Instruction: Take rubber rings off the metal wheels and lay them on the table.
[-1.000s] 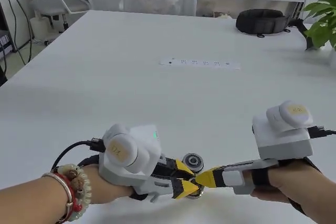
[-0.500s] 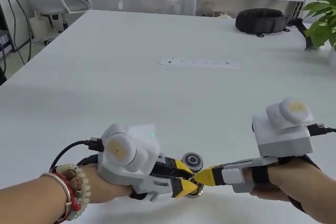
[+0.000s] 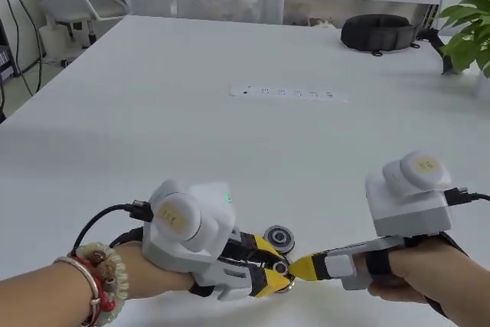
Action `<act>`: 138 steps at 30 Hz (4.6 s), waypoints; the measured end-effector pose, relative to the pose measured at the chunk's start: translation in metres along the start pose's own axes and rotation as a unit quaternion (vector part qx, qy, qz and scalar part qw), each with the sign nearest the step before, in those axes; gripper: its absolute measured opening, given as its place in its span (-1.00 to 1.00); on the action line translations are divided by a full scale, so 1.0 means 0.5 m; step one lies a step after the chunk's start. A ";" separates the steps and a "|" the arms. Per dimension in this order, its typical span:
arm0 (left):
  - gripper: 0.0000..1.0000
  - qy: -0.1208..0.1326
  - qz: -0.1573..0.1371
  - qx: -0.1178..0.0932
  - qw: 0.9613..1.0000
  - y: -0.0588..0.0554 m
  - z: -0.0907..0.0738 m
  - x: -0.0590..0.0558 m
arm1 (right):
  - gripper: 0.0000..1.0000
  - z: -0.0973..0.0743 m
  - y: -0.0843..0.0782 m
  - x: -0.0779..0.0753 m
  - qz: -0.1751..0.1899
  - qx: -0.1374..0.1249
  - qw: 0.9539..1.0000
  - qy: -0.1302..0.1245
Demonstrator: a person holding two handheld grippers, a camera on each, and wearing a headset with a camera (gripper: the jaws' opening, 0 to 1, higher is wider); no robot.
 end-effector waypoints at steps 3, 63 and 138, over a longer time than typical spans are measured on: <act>-0.73 -0.002 -0.001 0.007 1.000 0.003 0.000 0.000 | -1.00 0.000 0.000 0.000 -0.001 0.000 1.000 -0.001; -0.67 -0.011 -0.011 0.038 0.999 -0.003 -0.020 -0.003 | -1.00 -0.015 -0.009 -0.011 0.000 0.021 1.000 -0.011; 0.28 0.082 0.011 0.012 0.997 0.059 -0.271 -0.093 | -1.00 -0.037 0.027 0.022 0.004 -0.029 0.999 0.038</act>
Point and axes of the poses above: the centre of the closed fingertips' face, and the gripper's own axes: z roughly forward along the fingers, x roughly to its left, y roughly out of its top, the point moved 9 cm from there along -z, roughly backward along the fingers, and after that the axes turned 10 degrees about -y, right-handed, at the moved point
